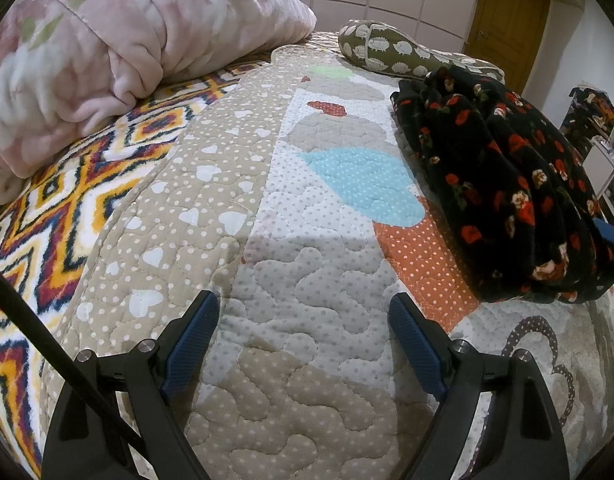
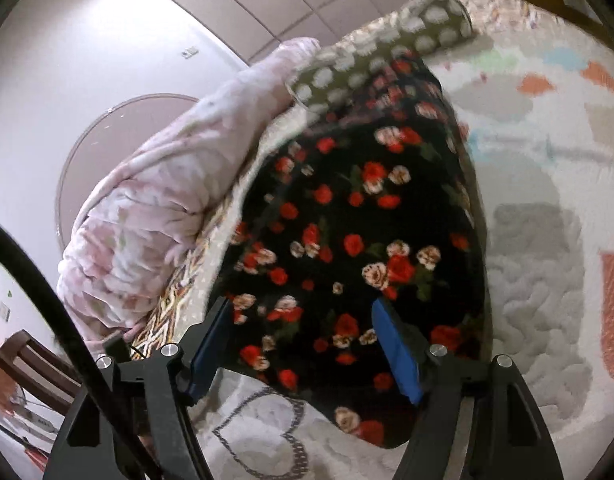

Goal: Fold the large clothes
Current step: 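Press the folded dress bundle down with the right tool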

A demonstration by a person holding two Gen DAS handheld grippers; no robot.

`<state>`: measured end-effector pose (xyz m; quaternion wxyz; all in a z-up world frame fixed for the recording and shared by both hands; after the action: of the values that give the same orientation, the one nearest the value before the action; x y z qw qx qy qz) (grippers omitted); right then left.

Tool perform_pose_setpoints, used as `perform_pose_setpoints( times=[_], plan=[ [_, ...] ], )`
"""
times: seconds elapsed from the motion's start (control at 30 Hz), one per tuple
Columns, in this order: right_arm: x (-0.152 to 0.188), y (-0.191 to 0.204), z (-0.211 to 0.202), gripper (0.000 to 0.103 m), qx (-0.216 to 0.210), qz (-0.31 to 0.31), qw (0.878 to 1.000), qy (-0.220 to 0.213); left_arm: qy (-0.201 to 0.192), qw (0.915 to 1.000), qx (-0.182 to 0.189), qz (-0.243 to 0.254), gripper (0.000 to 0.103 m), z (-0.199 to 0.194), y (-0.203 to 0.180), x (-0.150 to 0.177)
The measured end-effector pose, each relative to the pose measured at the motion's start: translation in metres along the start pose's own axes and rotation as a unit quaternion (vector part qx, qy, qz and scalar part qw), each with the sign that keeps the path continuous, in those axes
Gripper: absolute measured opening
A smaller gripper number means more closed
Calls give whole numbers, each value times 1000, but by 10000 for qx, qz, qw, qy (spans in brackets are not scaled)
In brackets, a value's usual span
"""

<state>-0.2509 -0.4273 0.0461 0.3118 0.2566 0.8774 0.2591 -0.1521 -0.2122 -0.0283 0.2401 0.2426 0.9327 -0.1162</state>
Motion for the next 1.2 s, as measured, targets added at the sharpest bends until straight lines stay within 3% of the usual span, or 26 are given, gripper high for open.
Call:
perform_pose_setpoints(
  times=[0.17,0.27,0.3,0.4,0.53,0.63,0.77,0.83,0.97,1.07,1.2],
  plan=[
    [-25,27,-19,76,125,-307,9991,-264,13,10000,-51,30,87,0,-2,0],
    [-49,45,-10,76,366,-648,9966,-341,17,10000,-62,45,87,1,0,0],
    [-58,50,0,74,475,-748,9956,-313,18,10000,-66,48,87,1,1,0],
    [-78,57,41,39,839,-933,9921,-85,16,10000,-65,45,87,1,-2,0],
    [-85,50,105,37,1257,-997,9862,421,17,10000,-62,52,87,1,3,-1],
    [-83,50,116,39,1495,-1156,9809,456,32,9999,-92,71,87,2,0,-1],
    [-87,54,83,39,1354,-1141,9837,308,140,9995,-216,156,88,-6,7,-4],
    [-89,52,55,45,1340,-1069,9852,62,54,9998,-173,89,87,-21,8,-8],
    [-93,26,1,50,1526,-996,9828,-307,-600,9980,195,-79,87,-76,4,-40],
    [-91,2,-15,49,1780,-943,9789,-353,-738,9962,462,88,87,-91,-27,-77],
    [-91,-19,-17,44,1609,-588,9845,-368,-433,9962,344,675,87,-60,-81,-123]
  ],
)
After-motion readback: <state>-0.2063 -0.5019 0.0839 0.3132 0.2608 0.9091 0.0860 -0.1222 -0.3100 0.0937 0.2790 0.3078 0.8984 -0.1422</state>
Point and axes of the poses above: each gripper's, at about its wrist camera, not at the fingertips, and z roughly the way its jaws point, y to its left, x to its underside, the point moved 6 cm from there along z, roughly the way its jaws point, and after that the axes turned 7 degrees about y, right-handed, at the moved point
